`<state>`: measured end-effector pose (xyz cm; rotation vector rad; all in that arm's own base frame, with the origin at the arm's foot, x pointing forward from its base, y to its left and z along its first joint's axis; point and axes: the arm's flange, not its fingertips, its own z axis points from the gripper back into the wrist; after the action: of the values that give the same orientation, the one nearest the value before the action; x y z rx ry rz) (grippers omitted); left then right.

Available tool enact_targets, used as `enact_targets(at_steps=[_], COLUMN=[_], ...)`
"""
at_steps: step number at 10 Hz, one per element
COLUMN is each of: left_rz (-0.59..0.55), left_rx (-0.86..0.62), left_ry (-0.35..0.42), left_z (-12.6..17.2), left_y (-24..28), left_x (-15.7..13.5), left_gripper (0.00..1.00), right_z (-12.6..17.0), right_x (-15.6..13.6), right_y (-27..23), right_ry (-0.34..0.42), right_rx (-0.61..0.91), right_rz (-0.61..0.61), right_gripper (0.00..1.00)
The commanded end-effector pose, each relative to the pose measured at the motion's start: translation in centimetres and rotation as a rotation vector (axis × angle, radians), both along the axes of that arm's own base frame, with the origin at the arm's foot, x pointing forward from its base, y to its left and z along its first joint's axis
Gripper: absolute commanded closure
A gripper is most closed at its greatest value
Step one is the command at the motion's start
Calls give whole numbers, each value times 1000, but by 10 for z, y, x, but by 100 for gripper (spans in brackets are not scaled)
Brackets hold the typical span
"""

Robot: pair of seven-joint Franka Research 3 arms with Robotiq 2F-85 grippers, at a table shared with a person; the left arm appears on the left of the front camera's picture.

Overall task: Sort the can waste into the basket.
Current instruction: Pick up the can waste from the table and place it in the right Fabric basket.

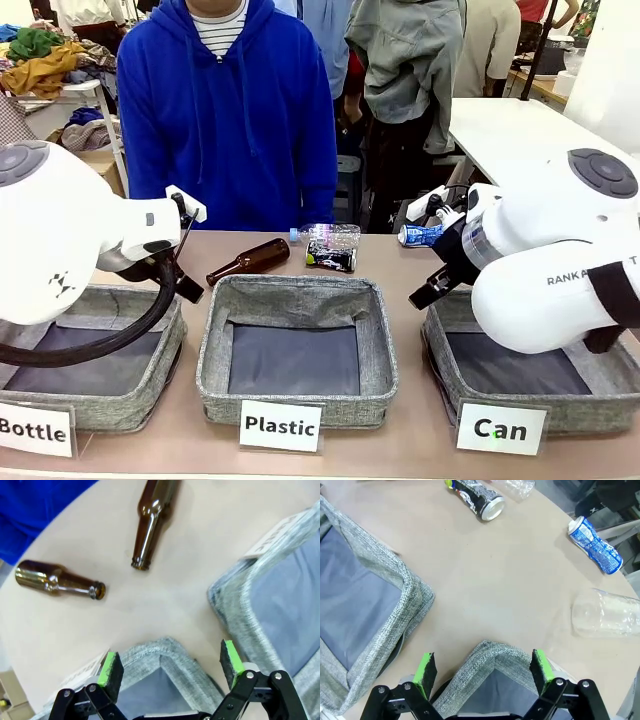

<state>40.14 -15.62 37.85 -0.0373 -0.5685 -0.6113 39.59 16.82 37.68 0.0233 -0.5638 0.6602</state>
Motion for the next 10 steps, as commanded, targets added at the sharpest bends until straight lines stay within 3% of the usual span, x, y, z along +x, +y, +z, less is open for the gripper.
enact_targets(at_steps=[1,3,5,6,7,10], left_rz=[-84,-120,-225,-94,-61,93], left_rx=[-76,-254,-390,-459,-566,-995], left_ry=[-58,-42,-55,-117,-107,-157], left_z=[63,138,169,168,163,109], left_y=[-8,3,70,114,163,302], left_x=[-27,-74,-114,-120,-121,-138], left_gripper=[0,0,0,0,0,0], right_z=[57,128,151,151,145,100], right_x=[-19,-58,-89,-101,-110,-134], right_y=[5,-17,-81,-125,-171,-289], right_ry=[2,58,85,89,95,63], right_rx=[48,324,570,706,870,1230], right_rz=[28,-63,-68,-104,-156,-381], right_gripper=[0,0,0,0,0,0])
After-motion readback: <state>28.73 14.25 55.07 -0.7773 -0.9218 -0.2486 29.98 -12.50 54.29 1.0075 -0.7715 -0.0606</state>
